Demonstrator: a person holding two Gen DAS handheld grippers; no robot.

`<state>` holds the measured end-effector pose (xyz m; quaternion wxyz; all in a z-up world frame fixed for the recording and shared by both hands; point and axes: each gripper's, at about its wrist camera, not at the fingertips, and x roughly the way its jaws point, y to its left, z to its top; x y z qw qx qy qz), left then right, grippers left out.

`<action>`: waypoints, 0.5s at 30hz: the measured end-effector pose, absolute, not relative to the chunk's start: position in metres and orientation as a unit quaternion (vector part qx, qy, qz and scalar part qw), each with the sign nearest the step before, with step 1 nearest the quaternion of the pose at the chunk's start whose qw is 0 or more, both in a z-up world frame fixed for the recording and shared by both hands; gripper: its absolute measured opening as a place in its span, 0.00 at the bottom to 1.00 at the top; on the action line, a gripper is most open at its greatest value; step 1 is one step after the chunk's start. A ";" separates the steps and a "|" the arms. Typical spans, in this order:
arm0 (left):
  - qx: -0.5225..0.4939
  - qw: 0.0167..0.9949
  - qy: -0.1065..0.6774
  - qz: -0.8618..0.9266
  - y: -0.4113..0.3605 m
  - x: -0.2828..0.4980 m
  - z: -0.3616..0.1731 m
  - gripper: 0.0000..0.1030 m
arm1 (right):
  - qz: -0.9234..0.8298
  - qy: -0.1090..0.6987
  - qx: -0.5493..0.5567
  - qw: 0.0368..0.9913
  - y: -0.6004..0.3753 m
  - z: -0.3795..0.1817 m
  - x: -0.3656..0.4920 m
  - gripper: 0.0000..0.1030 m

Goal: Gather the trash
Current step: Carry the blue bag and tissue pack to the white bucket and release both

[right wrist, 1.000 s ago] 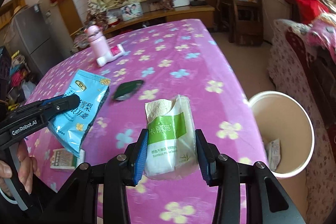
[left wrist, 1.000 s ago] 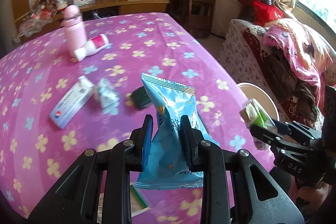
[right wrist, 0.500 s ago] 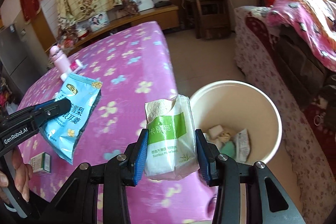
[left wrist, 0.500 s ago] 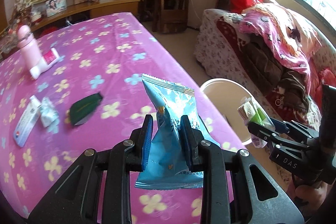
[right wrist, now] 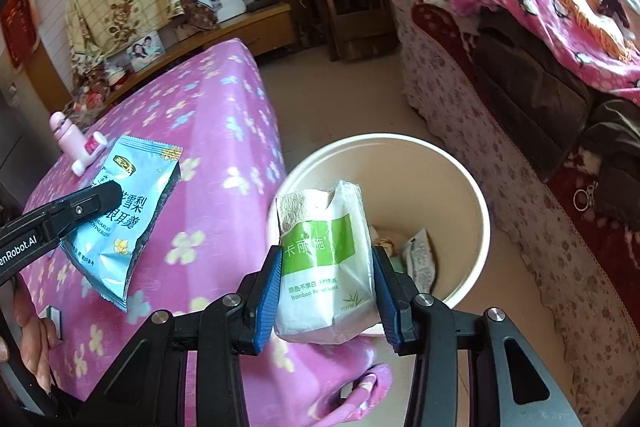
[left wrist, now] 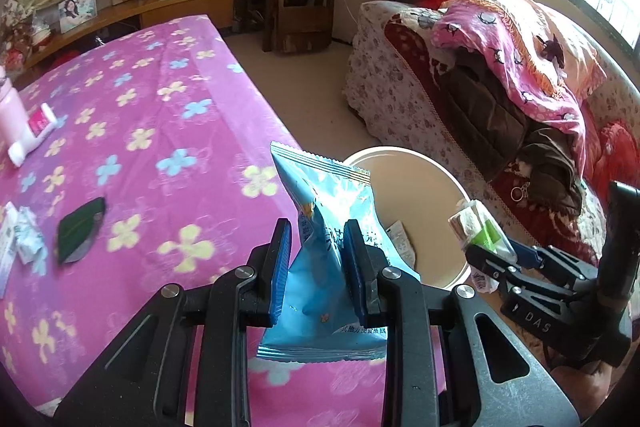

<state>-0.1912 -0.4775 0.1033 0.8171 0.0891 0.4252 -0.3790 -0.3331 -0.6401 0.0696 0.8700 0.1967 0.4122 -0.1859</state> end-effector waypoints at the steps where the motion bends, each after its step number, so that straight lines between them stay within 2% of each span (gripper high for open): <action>1: 0.089 0.816 0.427 -0.380 -0.482 -0.191 0.101 0.23 | -0.188 0.413 0.198 0.869 -0.644 0.067 -0.332 0.40; 15: 0.105 0.809 0.439 -0.377 -0.536 -0.185 0.070 0.23 | -0.222 0.426 0.211 0.851 -0.689 0.038 -0.321 0.41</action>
